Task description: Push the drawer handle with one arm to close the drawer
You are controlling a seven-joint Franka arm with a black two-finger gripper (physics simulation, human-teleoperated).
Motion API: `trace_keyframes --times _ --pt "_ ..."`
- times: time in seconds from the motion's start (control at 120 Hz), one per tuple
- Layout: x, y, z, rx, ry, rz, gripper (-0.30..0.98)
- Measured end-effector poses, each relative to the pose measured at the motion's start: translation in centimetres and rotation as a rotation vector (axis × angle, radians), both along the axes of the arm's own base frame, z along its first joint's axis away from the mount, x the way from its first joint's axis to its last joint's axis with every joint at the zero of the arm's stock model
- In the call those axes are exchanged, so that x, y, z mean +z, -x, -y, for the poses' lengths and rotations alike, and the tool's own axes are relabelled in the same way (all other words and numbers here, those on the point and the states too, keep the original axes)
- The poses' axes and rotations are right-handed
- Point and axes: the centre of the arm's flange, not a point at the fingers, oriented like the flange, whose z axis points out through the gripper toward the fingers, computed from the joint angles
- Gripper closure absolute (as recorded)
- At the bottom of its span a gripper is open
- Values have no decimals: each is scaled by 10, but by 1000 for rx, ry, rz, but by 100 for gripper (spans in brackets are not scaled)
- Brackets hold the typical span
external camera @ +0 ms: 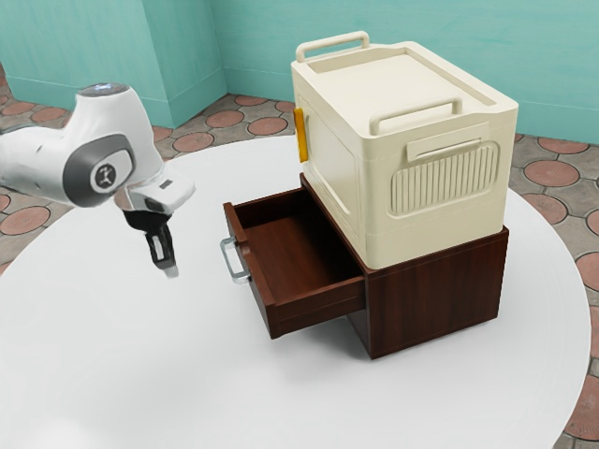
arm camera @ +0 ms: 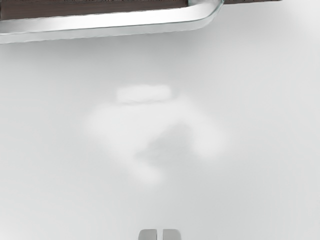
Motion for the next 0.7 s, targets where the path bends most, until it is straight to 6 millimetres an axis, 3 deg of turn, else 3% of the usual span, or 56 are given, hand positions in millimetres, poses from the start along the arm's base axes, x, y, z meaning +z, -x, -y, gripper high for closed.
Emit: trace_keyframes --times 0.192,0.567,0.7 --pt "-15 -17 5 -54 28 -21 78" --pt "-37 -66 36 -160 73 -38 79" --pt "-43 -81 34 -160 97 -32 79"
